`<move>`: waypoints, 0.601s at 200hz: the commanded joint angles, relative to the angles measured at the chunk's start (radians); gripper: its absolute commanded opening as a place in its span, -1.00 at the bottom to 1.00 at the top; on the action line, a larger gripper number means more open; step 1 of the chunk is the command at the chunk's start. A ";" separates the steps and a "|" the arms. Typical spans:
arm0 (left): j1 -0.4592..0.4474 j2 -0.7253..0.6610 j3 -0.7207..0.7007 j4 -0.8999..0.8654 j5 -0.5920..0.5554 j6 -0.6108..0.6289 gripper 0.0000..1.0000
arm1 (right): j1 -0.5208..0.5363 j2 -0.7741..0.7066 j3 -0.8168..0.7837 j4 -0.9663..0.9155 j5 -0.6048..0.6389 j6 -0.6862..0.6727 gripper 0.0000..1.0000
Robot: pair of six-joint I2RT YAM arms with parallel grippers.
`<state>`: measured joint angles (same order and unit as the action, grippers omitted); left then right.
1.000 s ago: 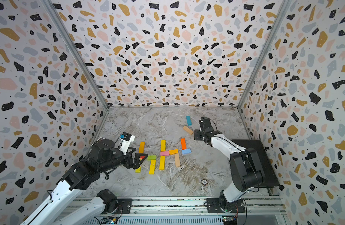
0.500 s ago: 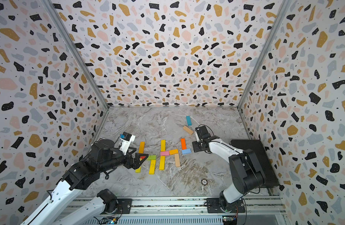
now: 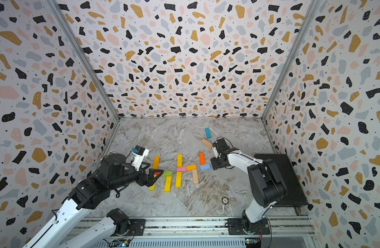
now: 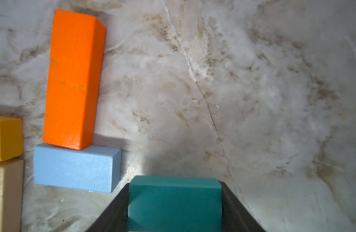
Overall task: Assemble the letter h with building blocks
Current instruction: Assemble the building block at the center of the board.
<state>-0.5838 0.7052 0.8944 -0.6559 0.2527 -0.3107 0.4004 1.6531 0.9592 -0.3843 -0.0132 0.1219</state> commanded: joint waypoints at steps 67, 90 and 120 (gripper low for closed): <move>0.004 -0.003 -0.009 0.034 -0.002 -0.004 0.98 | 0.003 0.035 0.058 -0.029 -0.025 -0.014 0.19; 0.005 0.001 -0.009 0.033 -0.003 -0.005 0.98 | 0.004 0.051 0.062 -0.033 -0.028 -0.009 0.19; 0.004 0.002 -0.009 0.033 -0.003 -0.004 0.98 | 0.005 0.060 0.066 -0.041 -0.030 -0.007 0.20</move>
<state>-0.5838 0.7090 0.8944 -0.6559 0.2523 -0.3107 0.4004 1.7126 0.9924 -0.3939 -0.0372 0.1215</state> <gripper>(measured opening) 0.988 0.642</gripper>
